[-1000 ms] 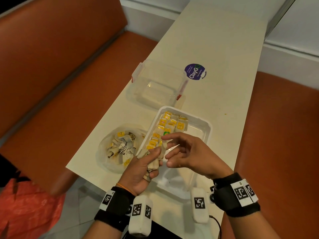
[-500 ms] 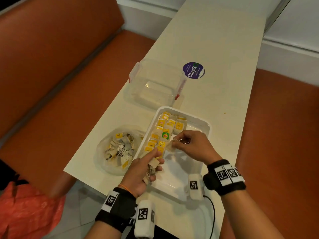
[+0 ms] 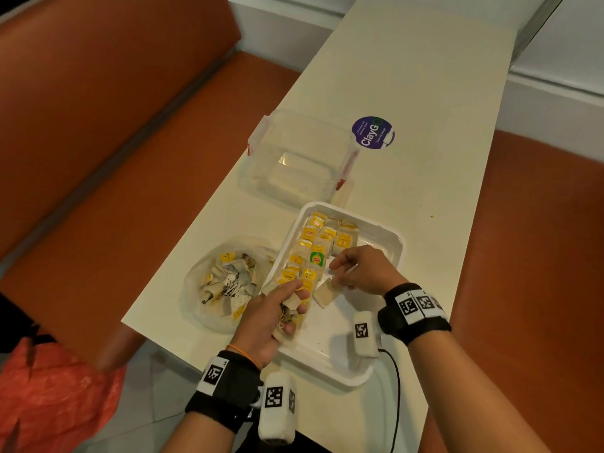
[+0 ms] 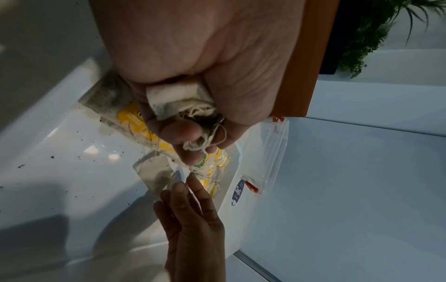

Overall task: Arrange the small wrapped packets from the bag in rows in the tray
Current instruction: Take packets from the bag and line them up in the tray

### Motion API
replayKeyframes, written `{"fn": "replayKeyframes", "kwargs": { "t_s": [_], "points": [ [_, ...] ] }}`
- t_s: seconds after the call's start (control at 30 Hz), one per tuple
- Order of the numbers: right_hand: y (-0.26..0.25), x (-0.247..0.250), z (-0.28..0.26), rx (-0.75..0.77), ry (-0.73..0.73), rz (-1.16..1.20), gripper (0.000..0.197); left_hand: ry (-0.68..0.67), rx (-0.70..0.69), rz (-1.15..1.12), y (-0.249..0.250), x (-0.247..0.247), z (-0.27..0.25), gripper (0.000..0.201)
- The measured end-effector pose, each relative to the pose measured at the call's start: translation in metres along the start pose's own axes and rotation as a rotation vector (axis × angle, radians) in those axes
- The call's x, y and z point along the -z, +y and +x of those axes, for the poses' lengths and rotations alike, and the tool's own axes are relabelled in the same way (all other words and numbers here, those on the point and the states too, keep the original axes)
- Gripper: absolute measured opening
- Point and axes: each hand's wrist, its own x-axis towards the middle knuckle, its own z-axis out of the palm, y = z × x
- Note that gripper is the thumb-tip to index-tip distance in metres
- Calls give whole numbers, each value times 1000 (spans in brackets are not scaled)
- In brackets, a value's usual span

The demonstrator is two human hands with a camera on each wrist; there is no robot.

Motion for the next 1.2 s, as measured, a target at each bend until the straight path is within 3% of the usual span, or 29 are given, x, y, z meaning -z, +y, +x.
{"fn": "replayKeyframes", "kwargs": {
  "t_s": [0.17, 0.3, 0.4, 0.57, 0.67, 0.77, 0.97, 1.07, 1.2],
  "points": [
    [1, -29, -7, 48, 118, -236, 38, -4, 19, -23, 1, 1, -1, 37],
    [-4, -41, -11, 31, 106, -286, 13, -43, 15, -43, 6, -1, -5, 53],
    [-5, -32, -23, 28, 57, -167, 4, -91, 8, -82, 11, -1, -10, 44],
    [-23, -6, -70, 39, 34, 411, 10, -234, -12, -257, 17, 8, -16, 29],
    [-39, -3, -95, 83, 53, 537, 15, -315, 8, -337, 20, 10, -22, 30],
    [-46, -11, -107, 138, 87, 478, 19, -346, 14, -395, 20, 10, -28, 34],
    [-48, -30, -113, 231, 39, 145, 19, -362, 33, -488, 12, 12, -31, 30],
    [-50, -35, -113, 257, 10, 112, 8, -408, 41, -498, 10, 16, -33, 33],
    [-50, -40, -111, 244, -44, 116, 13, -456, 36, -456, 8, 19, -36, 39]
  ]
}}
